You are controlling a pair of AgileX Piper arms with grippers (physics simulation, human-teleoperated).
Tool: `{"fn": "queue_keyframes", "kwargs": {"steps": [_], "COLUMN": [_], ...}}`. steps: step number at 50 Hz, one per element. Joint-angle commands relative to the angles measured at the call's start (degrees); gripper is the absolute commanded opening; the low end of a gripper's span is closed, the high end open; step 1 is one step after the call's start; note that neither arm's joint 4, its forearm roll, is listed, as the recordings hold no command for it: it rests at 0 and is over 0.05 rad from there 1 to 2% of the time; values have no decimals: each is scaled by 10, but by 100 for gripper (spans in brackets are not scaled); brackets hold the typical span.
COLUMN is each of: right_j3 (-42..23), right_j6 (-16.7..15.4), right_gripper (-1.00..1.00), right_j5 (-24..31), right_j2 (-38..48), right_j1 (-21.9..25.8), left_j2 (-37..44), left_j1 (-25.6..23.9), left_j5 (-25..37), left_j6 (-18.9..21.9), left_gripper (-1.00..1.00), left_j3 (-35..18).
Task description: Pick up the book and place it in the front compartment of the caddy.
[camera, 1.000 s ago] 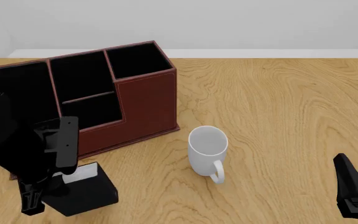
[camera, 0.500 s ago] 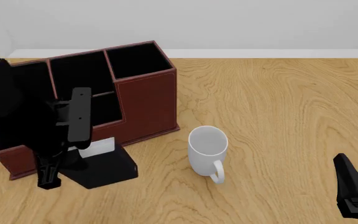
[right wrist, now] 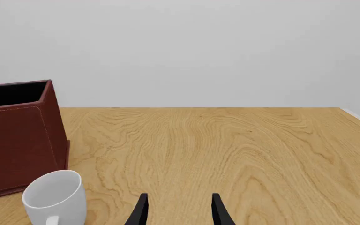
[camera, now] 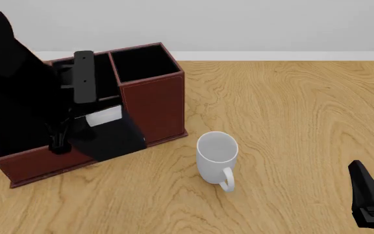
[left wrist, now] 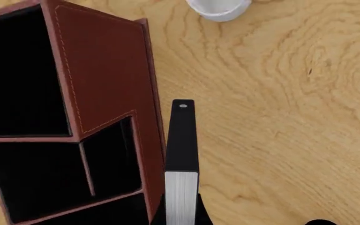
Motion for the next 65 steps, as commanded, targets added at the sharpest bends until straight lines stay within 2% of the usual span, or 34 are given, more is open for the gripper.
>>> {"fn": "queue_keyframes", "kwargs": {"steps": [1,3,5,12,20,23,30,34,36,37,39,40,41,45,49,56,65], "right_j3": [0,0,0,0,0,0,0,0,0,0,0,0,0,0,0,0,0], "right_j6": [0,0,0,0,0,0,0,0,0,0,0,0,0,0,0,0,0], "right_gripper": [100,100,100,100,100,100,100,100,100,100,100,100,100,100,100,100,100], "right_j5": [0,0,0,0,0,0,0,0,0,0,0,0,0,0,0,0,0], "right_j2": [0,0,0,0,0,0,0,0,0,0,0,0,0,0,0,0,0], "right_j1": [0,0,0,0,0,0,0,0,0,0,0,0,0,0,0,0,0], "left_j2": [22,25,31,23,14,5,-3,1,1,5,5,22,24,14,20,21,52], "left_j1": [1,1,-6,56,101,132,165,164,173,184,177,163,171,177,173,194,181], "left_j5": [0,0,0,0,0,0,0,0,0,0,0,0,0,0,0,0,0], "left_j6": [1,6,-6,53,93,124,149,146,155,159,156,130,135,156,150,168,164], "left_gripper": [-100,-100,-100,-100,-100,-100,-100,-100,-100,-100,-100,-100,-100,-100,-100,-100,-100], "left_j3": [-40,-45,-55,-60,-77,-79,-94,-118,-123,-142,-135,-181,-186,-138,-150,-153,-183]}}
